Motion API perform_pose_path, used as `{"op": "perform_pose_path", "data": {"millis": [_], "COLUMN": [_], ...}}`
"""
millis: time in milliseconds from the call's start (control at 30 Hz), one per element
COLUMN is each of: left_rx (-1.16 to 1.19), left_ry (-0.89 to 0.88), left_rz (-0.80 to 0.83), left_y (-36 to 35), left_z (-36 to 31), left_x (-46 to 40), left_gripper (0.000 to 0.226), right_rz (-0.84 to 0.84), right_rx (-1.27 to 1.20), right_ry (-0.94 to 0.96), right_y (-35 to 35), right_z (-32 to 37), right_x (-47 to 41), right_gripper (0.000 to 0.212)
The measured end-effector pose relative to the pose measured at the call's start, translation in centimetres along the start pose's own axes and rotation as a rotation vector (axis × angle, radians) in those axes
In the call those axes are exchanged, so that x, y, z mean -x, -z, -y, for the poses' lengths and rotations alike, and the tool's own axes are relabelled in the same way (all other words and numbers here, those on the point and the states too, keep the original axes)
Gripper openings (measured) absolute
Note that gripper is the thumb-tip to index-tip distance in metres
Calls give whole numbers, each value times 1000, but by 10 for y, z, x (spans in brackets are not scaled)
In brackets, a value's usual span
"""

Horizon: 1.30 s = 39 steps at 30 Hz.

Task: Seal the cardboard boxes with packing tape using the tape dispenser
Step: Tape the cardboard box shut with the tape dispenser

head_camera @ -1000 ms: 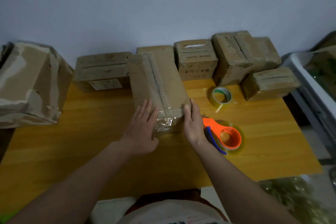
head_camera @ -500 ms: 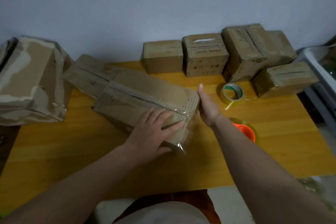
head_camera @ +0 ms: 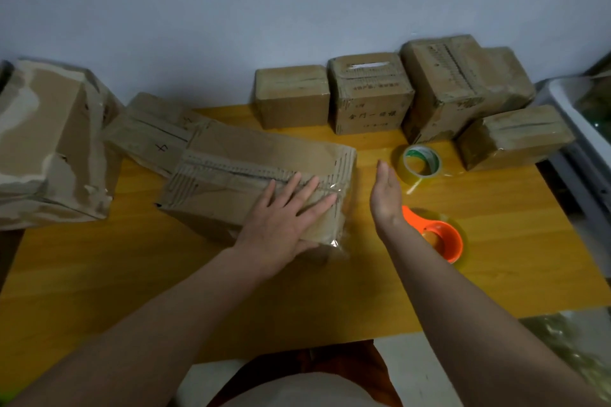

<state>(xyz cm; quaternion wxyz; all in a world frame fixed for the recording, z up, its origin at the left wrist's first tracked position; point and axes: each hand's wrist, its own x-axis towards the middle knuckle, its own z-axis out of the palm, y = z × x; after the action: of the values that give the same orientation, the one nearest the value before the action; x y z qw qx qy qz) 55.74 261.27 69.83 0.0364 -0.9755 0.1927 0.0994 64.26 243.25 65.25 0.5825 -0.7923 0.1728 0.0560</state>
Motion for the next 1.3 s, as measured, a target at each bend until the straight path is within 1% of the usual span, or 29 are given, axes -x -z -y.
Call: {"op": "perform_pose_path", "data": {"millis": [33, 67, 133, 167, 300, 367, 433, 500, 567, 633, 667, 733, 833, 933, 1000, 1067, 1133, 1167, 1200, 1233, 1300], "left_rx": [7, 7, 7, 7, 0, 10, 19, 27, 39, 60, 69, 90, 104, 105, 98, 89, 88, 86, 84, 86, 99], "left_ry": [11, 22, 46, 59, 94, 99, 107, 108, 122, 147, 159, 181, 185, 119, 80, 71, 74, 77, 81, 83, 70], "left_rz": [0, -7, -19, -17, -19, -21, -26, -29, -30, -37, -41, -42, -19, 24, 32, 13, -10, -18, -24, -26, -12], "left_y": [0, 1, 4, 5, 5, 4, 3, 4, 4, 6, 7, 9, 12, 13, 13, 11, 9, 8, 7, 7, 7], "left_z": [-1, -3, -8, -10, -10, -9, -8, -8, -7, -8, -10, -14, -13, 2, 11, 14, 13, 13, 13, 15, 21], "left_x": [-4, -9, -17, -20, -27, -28, -30, -31, -33, -39, -44, -53, -59, -56, -53, -53, -53, -54, -54, -55, -56], "left_gripper": [84, 83, 84, 84, 84, 85, 85, 85, 85, 84, 84, 84, 86, 92, 93, 93, 91, 90, 91, 91, 95], "right_rz": [2, 44, 179, 228, 277, 341, 403, 419, 349, 263, 271, 308, 249, 187, 79, -74, -280, -363, -399, -381, -250], "right_rx": [-16, -36, -68, -97, -173, -195, -178, -137, -130, -224, -287, -387, -508, -646, -703, -764, -740, -678, -583, -455, -176], "right_ry": [67, 120, 164, 154, 89, 44, 15, 5, 1, 72, 109, 115, 31, -90, -146, -185, -238, -245, -222, -162, 60], "right_y": [3, 2, -10, -16, -36, -36, -32, -17, -3, 5, 3, -9, -24, -37, -47, -57, -64, -68, -70, -70, -62], "right_z": [4, 9, 17, 18, 5, -6, -7, 4, 7, 7, 4, -5, -6, -12, -17, -18, -9, -8, -9, -13, -34], "right_x": [4, 9, 21, 23, 8, -2, -5, 0, 4, 14, 20, 25, 22, 16, 16, 16, 18, 19, 19, 23, 31], "right_gripper": [50, 52, 58, 62, 78, 84, 81, 71, 62, 61, 62, 61, 55, 54, 54, 55, 57, 58, 58, 60, 64]}}
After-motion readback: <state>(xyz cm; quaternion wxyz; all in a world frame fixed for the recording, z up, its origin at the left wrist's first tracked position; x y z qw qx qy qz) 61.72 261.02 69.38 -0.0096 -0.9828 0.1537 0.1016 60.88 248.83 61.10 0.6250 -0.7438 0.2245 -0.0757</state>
